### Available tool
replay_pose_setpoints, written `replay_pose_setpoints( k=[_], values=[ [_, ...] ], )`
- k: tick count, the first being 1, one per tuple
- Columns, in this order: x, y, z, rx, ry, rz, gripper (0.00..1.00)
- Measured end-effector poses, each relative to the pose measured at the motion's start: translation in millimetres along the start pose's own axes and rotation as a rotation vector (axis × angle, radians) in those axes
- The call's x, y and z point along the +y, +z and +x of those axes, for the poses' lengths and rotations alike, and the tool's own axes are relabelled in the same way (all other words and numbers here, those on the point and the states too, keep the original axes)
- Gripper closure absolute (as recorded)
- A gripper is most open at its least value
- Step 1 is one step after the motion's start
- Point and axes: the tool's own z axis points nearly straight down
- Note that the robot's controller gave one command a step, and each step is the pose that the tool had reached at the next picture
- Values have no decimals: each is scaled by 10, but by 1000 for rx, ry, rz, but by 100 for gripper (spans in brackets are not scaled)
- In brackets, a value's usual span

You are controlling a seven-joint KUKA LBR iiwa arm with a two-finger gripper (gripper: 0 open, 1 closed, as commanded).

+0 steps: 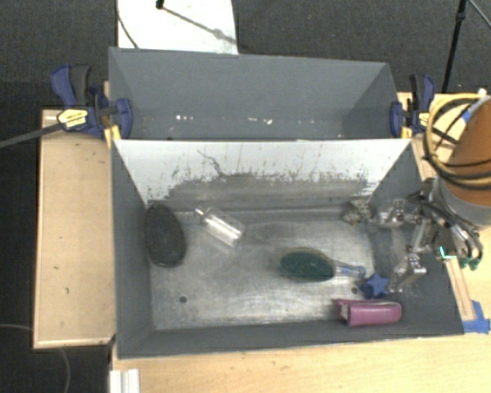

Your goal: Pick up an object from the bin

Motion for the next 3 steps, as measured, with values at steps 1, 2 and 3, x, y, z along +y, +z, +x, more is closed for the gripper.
replay_pose_setpoints(
  k=[1, 2, 3],
  values=[
    [134, 1571, -384, 0, 2, 0, 0],
    [127, 1531, -399, -6, -3, 1, 100],
    [109, 376, -463, -15, -7, 2, 100]
  ],
)
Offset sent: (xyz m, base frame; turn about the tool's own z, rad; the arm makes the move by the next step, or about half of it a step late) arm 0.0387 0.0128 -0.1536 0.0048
